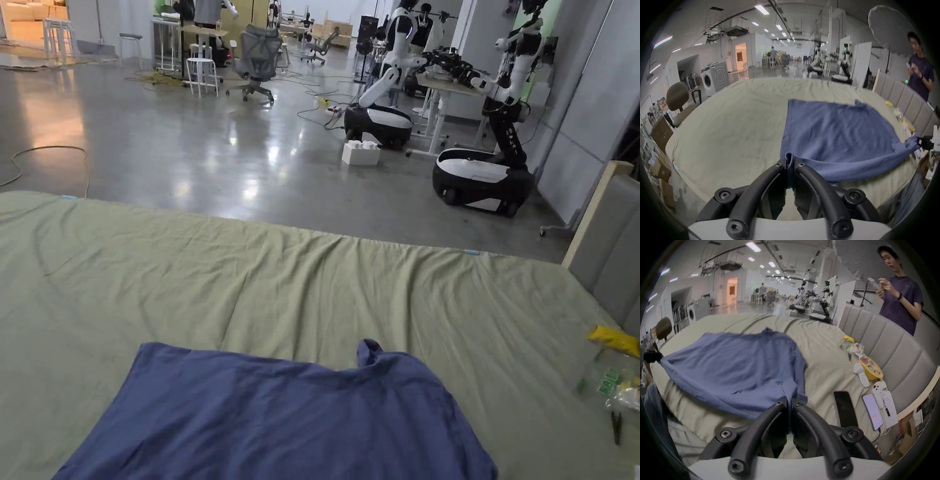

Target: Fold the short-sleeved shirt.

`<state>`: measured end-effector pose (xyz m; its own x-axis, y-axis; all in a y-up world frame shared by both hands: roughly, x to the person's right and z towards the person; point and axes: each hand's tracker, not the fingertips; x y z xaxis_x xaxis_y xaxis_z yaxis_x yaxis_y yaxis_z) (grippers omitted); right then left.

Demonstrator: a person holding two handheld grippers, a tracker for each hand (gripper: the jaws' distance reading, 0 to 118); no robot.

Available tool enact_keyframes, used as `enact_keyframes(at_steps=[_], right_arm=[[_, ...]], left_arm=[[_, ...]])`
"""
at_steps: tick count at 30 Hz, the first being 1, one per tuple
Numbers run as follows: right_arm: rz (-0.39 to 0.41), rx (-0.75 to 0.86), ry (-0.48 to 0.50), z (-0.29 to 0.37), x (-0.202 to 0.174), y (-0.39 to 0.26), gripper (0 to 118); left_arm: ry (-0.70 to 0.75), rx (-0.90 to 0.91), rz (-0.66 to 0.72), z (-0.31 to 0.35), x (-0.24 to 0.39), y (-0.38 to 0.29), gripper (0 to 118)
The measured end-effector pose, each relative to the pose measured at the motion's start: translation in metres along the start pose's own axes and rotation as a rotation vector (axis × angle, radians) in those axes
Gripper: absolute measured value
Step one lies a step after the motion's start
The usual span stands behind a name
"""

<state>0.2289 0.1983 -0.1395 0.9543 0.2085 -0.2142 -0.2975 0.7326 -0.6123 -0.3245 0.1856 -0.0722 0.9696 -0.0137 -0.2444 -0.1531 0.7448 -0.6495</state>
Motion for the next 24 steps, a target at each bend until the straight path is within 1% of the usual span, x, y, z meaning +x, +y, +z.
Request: enact_keyframes(at_steps=[1,3,7,9,10,11,12,13,14,16,17,18,19,24], right_arm=[[0.002,-0.029,0.024,-0.005,-0.001,-0.005,5],[-0.017,-0.068,0.026,-0.011,-0.004,-0.012,5],[0.031,-0.119,-0.007,-0.022,-0.009,-0.024,5],[0.028,-0.136,-0.001,-0.025,-0.01,-0.026,7],[0.023,-0.14,0.001,-0.024,-0.011,-0.024,10],[0.025,-0.15,-0.002,-0.026,-0.013,-0.025,18],[0.036,-0.164,-0.011,-0.027,-0.014,-0.025,27],[0.049,-0.173,-0.021,-0.028,-0.015,-0.025,39],[0.053,-0.175,-0.031,-0.028,-0.016,-0.026,52],[0.043,-0.172,-0.044,-0.025,-0.015,-0.024,68],[0.027,-0.153,-0.048,-0.022,-0.014,-0.022,76],[0.006,-0.119,-0.047,-0.019,-0.012,-0.019,80],[-0.013,-0.091,-0.048,-0.017,-0.011,-0.014,82],[-0.085,0.127,-0.04,-0.004,-0.013,0.025,83]], left_arm=[[0.004,-0.032,-0.013,-0.005,0.0,-0.004,8],[0.002,-0.057,-0.015,-0.013,0.0,-0.012,9],[0.022,-0.116,-0.068,-0.025,0.002,-0.025,9],[0.024,-0.129,-0.08,-0.03,0.002,-0.027,9],[0.028,-0.14,-0.087,-0.032,0.002,-0.028,9],[0.031,-0.152,-0.099,-0.03,0.006,-0.031,10],[0.036,-0.155,-0.107,-0.031,0.007,-0.032,11],[0.044,-0.154,-0.113,-0.031,0.008,-0.033,14],[0.046,-0.153,-0.114,-0.03,0.009,-0.033,21],[0.052,-0.139,-0.111,-0.026,0.008,-0.032,31],[0.043,-0.109,-0.098,-0.022,0.007,-0.03,40],[0.027,-0.067,-0.085,-0.018,0.007,-0.027,47],[0.012,-0.026,-0.074,-0.011,0.008,-0.021,50],[-0.005,0.141,-0.056,0.004,0.022,0.012,50]])
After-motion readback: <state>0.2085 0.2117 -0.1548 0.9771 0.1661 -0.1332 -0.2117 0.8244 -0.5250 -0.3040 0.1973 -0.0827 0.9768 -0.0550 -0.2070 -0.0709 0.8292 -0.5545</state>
